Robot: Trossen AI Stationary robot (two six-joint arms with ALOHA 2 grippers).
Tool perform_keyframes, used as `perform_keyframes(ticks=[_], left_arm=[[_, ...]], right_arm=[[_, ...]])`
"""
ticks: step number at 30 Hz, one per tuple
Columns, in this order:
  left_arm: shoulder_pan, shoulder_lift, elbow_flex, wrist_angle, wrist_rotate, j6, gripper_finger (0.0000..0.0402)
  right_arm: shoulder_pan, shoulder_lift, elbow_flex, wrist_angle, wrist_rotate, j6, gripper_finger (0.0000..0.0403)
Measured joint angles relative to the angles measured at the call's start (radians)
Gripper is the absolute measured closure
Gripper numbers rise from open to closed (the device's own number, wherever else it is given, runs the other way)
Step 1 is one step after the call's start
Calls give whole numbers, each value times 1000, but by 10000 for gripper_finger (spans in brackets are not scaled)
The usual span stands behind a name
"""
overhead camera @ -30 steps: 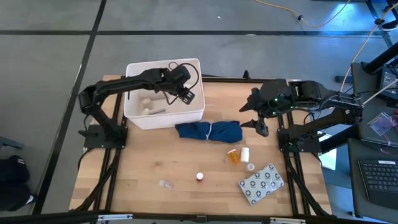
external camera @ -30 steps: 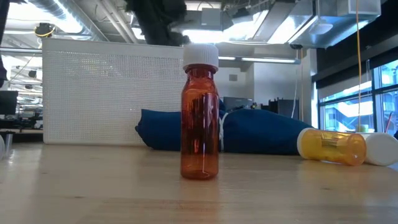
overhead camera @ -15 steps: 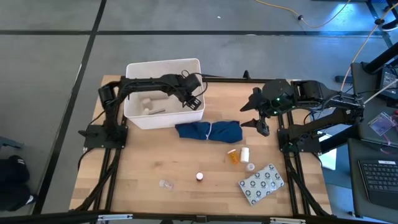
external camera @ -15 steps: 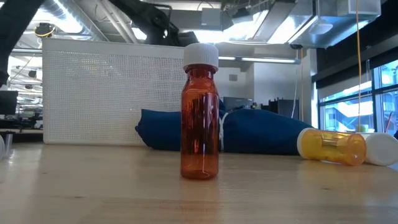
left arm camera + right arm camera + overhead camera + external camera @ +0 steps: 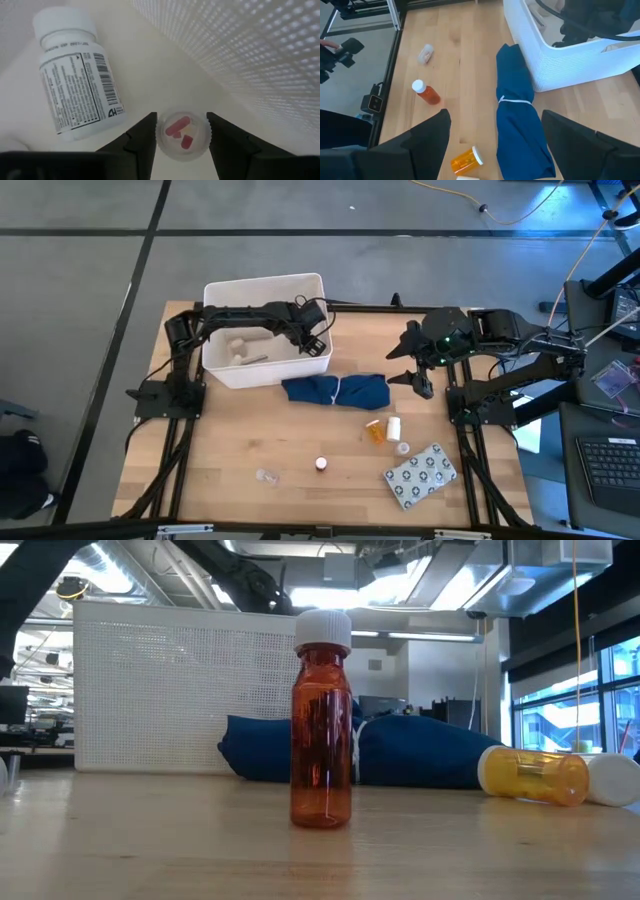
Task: Pick & place medical supplies in basket/bin
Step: Put the top transparent pill bottle into the white container, then put the red pill bottle into the white container
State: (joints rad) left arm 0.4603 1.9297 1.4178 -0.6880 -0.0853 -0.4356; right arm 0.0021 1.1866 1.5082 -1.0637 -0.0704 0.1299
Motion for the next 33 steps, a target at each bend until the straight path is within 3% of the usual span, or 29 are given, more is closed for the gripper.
perform_keyframes(ticks=[13,25,29,33], left_arm=[[1,-35,0,-6,57,-10,211],[-5,-335,0,27,60,7,233],[-71,-455,0,134,127,82,242],[-189,-546,1,231,282,273,246]], right_arm=[[0,0,0,-8,0,-2,94],[2,0,-3,-29,-5,-63,94],[5,0,-41,29,-32,-117,94],[5,1,-100,90,-34,-116,94]])
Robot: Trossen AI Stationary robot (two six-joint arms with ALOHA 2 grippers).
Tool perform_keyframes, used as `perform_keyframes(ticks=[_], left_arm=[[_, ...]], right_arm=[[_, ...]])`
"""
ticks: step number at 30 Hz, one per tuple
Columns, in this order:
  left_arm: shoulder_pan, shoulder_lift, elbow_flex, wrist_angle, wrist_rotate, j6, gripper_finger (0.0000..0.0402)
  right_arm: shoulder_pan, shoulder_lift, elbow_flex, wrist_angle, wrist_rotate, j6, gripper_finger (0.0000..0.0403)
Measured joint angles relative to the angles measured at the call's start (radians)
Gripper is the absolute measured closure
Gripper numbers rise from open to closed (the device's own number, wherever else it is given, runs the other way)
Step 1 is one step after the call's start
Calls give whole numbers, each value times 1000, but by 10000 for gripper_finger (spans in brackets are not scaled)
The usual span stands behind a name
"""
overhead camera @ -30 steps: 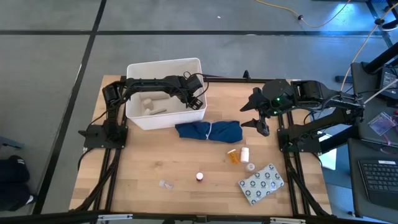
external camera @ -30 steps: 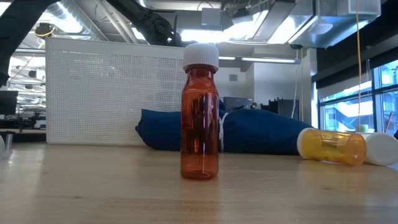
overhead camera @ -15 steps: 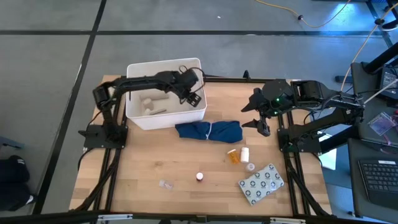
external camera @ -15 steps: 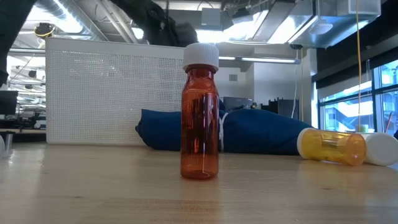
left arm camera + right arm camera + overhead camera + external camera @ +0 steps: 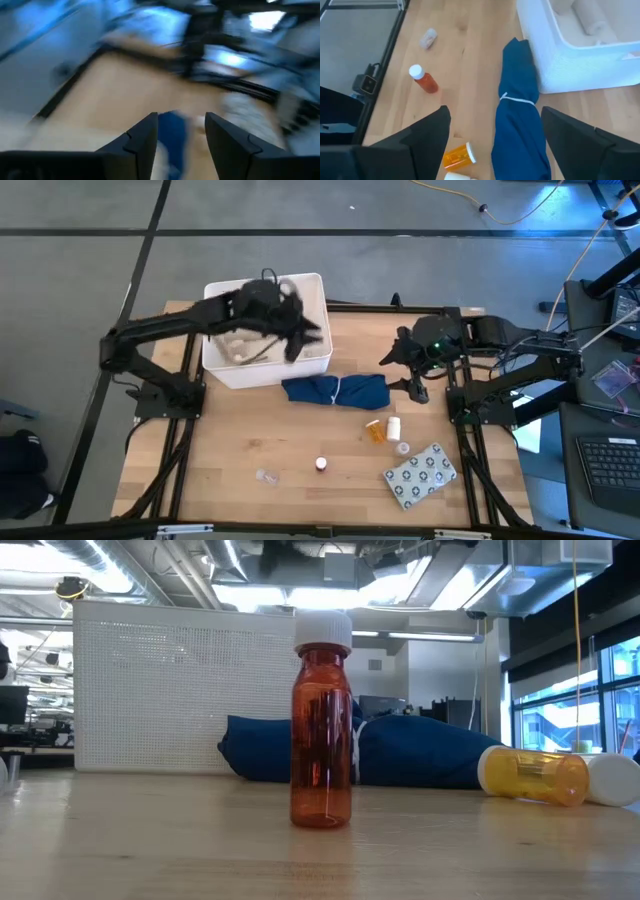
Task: Pick & place medical supplies in basket/bin
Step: Put the red pill bottle into the white container
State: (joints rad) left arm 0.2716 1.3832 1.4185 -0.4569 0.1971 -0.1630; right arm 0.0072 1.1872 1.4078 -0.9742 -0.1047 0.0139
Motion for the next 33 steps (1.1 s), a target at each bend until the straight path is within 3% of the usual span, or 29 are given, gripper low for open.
perform_keyframes(ticks=[4,12,17,33], left_arm=[[-150,-23,0,91,68,84,237],[-388,61,0,235,-16,158,195],[-457,148,0,222,-119,199,185],[-605,344,0,161,-132,269,187]], right_arm=[[0,0,-59,42,4,-24,94],[0,5,-142,131,6,-18,94],[0,4,-158,151,6,-19,94],[0,4,-158,154,7,-18,94]])
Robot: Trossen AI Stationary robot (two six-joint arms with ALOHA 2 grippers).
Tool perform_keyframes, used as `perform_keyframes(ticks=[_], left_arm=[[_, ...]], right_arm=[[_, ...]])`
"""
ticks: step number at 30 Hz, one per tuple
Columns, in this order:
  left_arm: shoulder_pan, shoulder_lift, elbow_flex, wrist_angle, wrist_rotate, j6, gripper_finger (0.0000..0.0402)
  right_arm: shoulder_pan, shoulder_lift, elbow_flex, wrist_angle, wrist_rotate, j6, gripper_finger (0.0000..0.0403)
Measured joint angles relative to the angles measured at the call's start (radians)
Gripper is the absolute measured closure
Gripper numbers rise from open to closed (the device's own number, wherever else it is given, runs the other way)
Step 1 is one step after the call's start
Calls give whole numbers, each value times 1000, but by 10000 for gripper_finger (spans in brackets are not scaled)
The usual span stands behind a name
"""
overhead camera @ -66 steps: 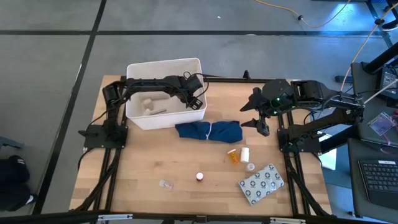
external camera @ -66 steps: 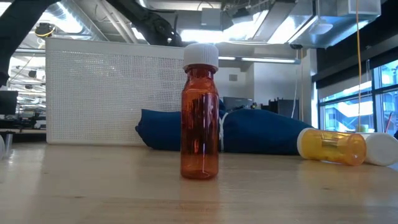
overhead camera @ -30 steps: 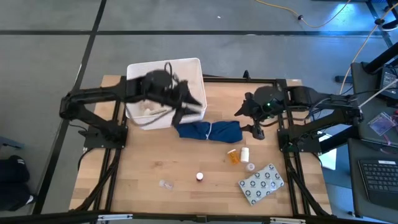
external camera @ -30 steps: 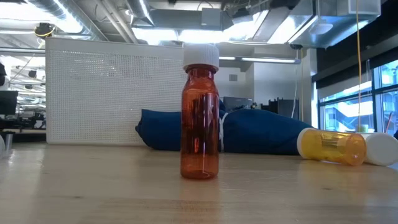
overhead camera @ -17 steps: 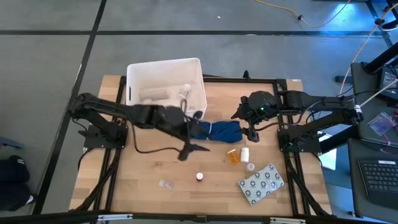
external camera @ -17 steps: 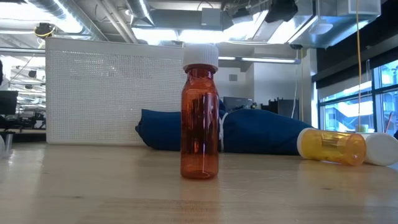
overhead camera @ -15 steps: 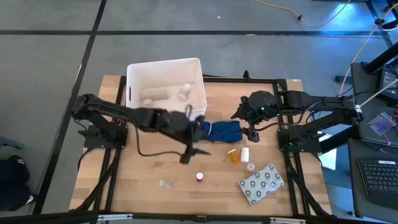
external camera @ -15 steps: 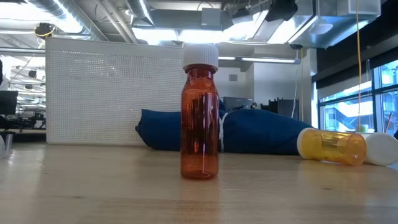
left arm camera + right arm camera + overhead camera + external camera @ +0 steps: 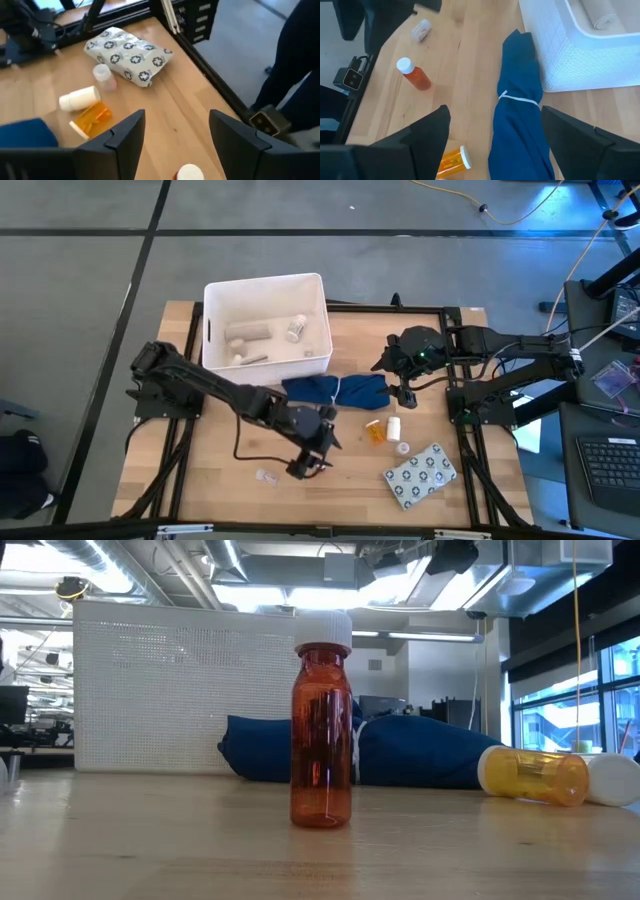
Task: Pick & place medical supplies in basket/bin
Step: Put the red pill bottle into the white container
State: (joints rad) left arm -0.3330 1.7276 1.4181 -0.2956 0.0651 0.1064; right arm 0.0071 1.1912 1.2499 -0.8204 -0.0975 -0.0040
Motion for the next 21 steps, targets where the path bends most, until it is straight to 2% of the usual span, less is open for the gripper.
perform_keyframes(ticks=[9,21], left_arm=[[-47,87,0,-80,-70,15,187],[-51,135,0,-130,-74,-60,187]], right_arm=[[0,0,0,0,0,0,94],[0,0,2,-2,0,0,94]])
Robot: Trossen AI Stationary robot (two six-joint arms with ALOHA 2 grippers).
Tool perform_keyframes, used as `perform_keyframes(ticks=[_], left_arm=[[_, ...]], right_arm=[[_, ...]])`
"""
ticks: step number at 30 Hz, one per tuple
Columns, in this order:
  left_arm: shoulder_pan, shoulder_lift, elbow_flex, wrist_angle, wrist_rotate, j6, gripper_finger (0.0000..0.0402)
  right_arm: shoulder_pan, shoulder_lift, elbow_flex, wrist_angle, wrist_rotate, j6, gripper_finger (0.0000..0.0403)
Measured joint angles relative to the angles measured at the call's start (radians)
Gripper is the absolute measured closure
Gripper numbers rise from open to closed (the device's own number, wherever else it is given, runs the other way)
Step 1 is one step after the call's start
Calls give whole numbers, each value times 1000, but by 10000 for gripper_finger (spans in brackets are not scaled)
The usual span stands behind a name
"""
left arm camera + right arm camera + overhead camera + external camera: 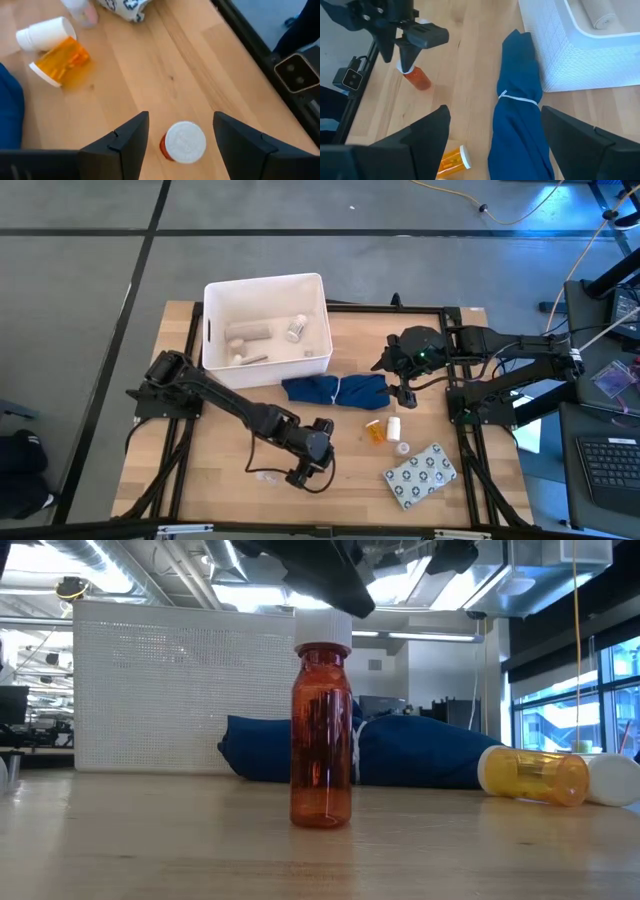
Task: Pick & place medical supplies in basket/bin
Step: Put the red pill bottle into the white container
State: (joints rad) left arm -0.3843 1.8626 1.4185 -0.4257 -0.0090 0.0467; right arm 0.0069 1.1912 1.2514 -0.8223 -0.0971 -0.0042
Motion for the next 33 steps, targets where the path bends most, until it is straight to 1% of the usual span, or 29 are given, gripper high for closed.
perform_keyframes(ticks=[9,18,22,29,33], left_arm=[[0,2,0,-55,0,0,187],[0,2,0,-55,1,0,187],[-1,2,0,-55,27,0,187],[-1,3,0,-48,19,0,187],[-1,28,-3,-38,31,0,187]], right_arm=[[0,0,0,-1,0,0,94],[0,0,0,-1,0,-1,94],[0,0,0,0,0,-1,94],[0,0,0,0,0,-1,94],[0,0,0,0,0,-1,94]])
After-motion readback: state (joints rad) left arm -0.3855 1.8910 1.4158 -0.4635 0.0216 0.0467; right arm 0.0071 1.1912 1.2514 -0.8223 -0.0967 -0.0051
